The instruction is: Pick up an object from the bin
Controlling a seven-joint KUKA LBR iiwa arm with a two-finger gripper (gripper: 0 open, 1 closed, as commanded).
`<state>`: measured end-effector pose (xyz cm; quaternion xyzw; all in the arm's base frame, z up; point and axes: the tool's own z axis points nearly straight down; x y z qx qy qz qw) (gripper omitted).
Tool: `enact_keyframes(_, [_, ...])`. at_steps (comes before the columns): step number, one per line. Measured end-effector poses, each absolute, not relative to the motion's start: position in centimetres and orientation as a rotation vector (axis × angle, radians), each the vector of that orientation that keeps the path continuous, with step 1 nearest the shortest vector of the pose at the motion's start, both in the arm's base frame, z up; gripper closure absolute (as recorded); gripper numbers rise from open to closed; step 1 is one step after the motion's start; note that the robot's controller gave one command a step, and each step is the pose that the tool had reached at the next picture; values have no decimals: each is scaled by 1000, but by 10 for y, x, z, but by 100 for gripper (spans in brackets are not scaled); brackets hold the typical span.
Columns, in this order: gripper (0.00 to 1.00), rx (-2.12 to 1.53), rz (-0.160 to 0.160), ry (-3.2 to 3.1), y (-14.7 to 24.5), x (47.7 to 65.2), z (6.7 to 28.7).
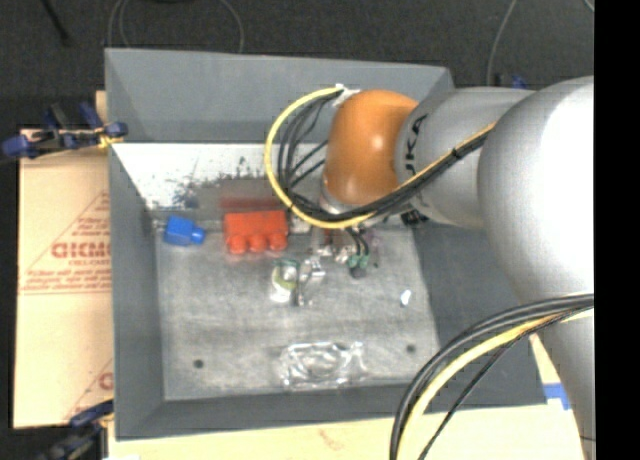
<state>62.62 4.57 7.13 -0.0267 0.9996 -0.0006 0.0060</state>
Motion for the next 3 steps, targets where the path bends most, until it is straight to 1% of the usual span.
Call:
enact_keyframes(1, [0,-305,1,3125,96,603,80])
enact_keyframes(2, [0,-235,10,3111,68,586,76])
enact_keyframes(3, [100,-235,6,3108,67,587,77])
